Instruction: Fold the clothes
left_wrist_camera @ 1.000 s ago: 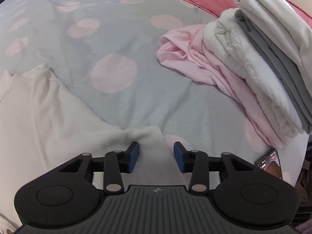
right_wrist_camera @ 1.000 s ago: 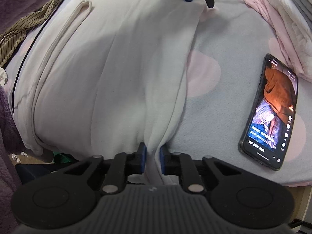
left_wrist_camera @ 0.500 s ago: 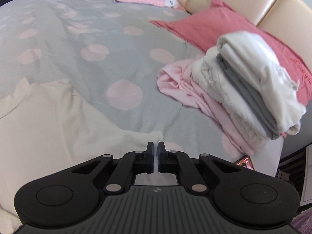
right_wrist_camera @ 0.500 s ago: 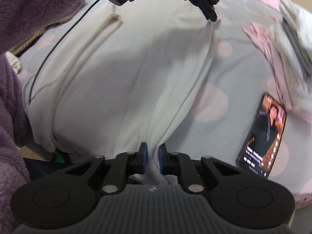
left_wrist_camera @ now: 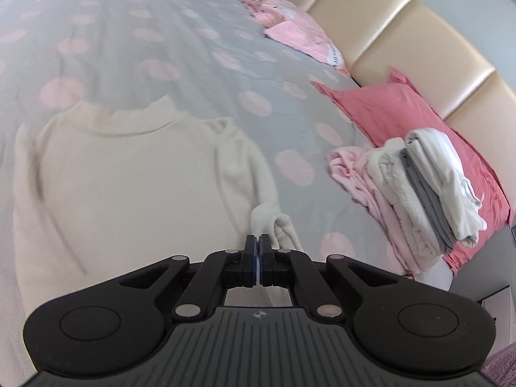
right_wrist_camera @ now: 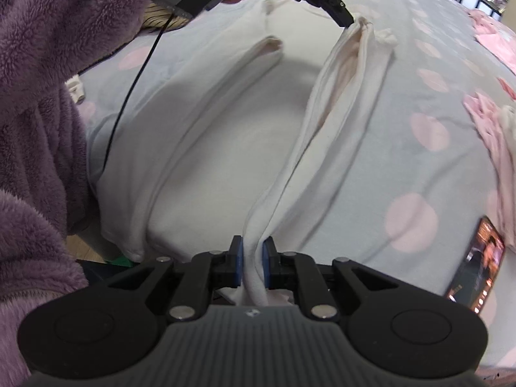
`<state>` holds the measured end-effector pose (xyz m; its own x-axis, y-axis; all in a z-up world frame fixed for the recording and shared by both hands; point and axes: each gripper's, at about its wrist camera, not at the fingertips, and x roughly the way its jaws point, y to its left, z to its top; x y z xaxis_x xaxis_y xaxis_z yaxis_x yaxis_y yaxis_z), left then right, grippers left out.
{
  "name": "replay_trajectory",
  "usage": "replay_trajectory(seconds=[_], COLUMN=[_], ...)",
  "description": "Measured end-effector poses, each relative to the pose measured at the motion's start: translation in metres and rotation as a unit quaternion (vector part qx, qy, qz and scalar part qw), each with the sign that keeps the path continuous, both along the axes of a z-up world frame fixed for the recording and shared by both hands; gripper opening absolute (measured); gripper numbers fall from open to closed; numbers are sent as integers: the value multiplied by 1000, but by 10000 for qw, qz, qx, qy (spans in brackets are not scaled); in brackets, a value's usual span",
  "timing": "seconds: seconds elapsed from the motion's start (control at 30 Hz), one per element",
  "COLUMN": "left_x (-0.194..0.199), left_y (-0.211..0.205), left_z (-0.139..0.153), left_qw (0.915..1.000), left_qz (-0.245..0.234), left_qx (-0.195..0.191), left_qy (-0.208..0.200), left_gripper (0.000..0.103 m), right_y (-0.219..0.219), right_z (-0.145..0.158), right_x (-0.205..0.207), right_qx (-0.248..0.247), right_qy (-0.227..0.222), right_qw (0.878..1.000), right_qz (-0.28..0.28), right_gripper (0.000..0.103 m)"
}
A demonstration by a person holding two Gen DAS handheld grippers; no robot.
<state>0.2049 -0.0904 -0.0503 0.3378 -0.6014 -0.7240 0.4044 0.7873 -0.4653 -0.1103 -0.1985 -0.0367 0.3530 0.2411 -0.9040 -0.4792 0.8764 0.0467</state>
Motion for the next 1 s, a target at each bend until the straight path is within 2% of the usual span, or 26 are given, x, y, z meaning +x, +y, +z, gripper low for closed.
replay_trajectory(seconds=[0.13, 0.33, 0.4, 0.5, 0.67, 0.8, 0.87, 0.93, 1.0], left_x=[3, 2, -2, -10, -33, -60, -75, -93, -114], left_y=[19, 36, 39, 41, 51, 65, 70, 70, 66], left_z=[-22, -28, -27, -24, -10, -1, 0, 1, 0], left_qw=[9997, 9994, 9994, 9993, 9990, 9984, 9983, 9980, 9974], left_qz=[142, 283, 316, 328, 173, 51, -15, -177, -343], left_qx=[9, 128, 126, 195, 374, 501, 546, 582, 614], left_qy=[179, 117, 98, 47, -157, -238, -210, -185, -151], left_gripper=[0, 0, 1, 4, 13, 16, 17, 17, 17], right_y=[14, 27, 25, 23, 12, -3, -6, -4, 0], right_z=[-12, -28, -32, -38, -35, -32, -36, -42, -43], right_x=[8, 15, 17, 21, 18, 11, 4, -5, -15], right_qx=[-39, 88, 320, 667, 1111, 1478, 1601, 1573, 1364], right_qy=[167, 372, 509, 715, 836, 917, 1177, 1366, 1333], right_qw=[9998, 9992, 9982, 9951, 9902, 9846, 9800, 9780, 9814], right_qz=[101, 89, 6, -118, -143, -173, -56, 65, 221], right_gripper=[14, 16, 21, 34, 41, 45, 45, 46, 46])
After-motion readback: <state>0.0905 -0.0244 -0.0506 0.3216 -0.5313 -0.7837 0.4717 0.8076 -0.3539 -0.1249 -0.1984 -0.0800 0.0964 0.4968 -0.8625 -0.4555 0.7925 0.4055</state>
